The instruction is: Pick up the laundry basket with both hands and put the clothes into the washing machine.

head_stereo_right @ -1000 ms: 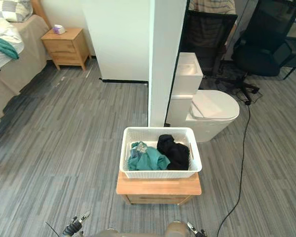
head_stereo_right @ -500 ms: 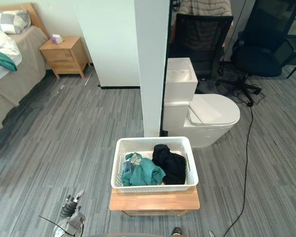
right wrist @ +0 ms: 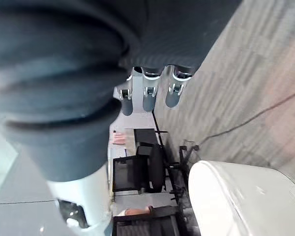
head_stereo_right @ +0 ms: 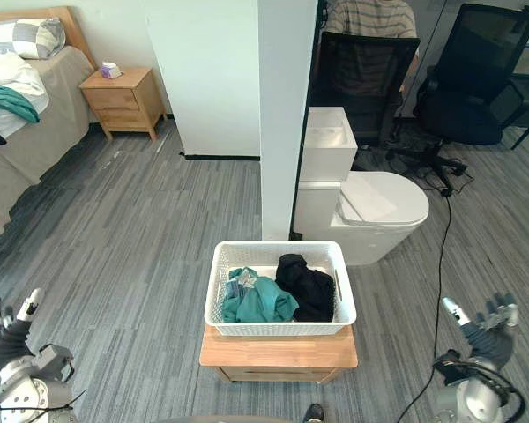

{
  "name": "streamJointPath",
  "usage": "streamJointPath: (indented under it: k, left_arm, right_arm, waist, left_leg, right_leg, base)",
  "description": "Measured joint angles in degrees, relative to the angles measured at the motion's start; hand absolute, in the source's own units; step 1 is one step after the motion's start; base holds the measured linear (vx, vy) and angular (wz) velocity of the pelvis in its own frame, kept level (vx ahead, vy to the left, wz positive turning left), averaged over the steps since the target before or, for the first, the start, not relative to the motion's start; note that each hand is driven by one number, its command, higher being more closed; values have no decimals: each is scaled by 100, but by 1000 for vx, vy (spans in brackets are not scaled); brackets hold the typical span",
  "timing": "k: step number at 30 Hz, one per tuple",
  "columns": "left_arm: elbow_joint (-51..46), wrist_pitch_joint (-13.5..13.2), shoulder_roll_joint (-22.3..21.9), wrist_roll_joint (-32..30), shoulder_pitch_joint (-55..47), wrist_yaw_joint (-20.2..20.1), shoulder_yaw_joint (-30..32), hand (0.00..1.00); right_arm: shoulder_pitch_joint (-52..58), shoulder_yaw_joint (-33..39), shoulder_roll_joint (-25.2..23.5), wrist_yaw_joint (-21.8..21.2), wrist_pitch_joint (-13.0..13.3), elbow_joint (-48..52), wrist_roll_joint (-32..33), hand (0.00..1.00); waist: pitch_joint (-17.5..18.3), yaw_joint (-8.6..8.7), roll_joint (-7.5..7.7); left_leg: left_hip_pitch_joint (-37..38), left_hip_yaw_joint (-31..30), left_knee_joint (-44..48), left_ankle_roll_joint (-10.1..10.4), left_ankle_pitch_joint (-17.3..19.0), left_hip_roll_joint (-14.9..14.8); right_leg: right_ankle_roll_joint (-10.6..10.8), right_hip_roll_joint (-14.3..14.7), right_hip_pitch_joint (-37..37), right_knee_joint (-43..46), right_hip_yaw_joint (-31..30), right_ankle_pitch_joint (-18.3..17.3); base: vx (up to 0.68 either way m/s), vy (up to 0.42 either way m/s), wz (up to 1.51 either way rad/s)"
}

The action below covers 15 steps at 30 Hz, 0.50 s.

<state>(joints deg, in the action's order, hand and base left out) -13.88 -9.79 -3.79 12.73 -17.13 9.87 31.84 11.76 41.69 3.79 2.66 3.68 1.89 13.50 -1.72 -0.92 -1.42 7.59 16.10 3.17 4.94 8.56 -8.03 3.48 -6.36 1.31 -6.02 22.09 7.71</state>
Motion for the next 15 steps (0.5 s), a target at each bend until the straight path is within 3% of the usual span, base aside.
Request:
streamJointPath:
  k: [5, 7, 10, 15]
  left_arm:
    - [332, 377, 790, 23, 695, -540, -1066, 0]
    - [822, 577, 1211, 87, 1498, -769, -1645, 0]
    - [1413, 834, 1431, 317, 2559, -960, -2174, 0]
    - [2273, 1187, 1608, 419, 3851, -837, -2624, 0]
  right_arm:
    - [-1120, -432, 1097, -47, -116, -1200, 70, 0]
    - [-1980, -977, 1821, -179, -265, -1909, 279, 0]
    - [-3109, -1473, 2396, -305, -436, -2790, 526, 0]
    - [-4057, -1641, 2660, -305, -682, -3595, 889, 0]
  waist:
    - [-50, 18, -71]
    - [-374, 39, -110]
    - [-960, 30, -96]
    - [-1463, 4, -75]
  left_leg:
    - [-589, 68, 251, 0, -3, 19]
    - [-997, 48, 489, -3, -4, 57]
    - [-1588, -58, 904, -6, -3, 5]
    - [-2322, -239, 1467, -19, 33, -115]
  right_leg:
    - [-83, -39, -556, 25, -158, 204]
    - [-139, -75, -860, 27, -192, 351]
    - [-208, -77, -1236, 30, -174, 507]
    - [-245, -36, -1684, 35, -140, 678]
  base:
    - [-66, -9, -14]
    - [-128, -8, -5]
    - [-187, -32, 7]
    - [-113, 8, 10]
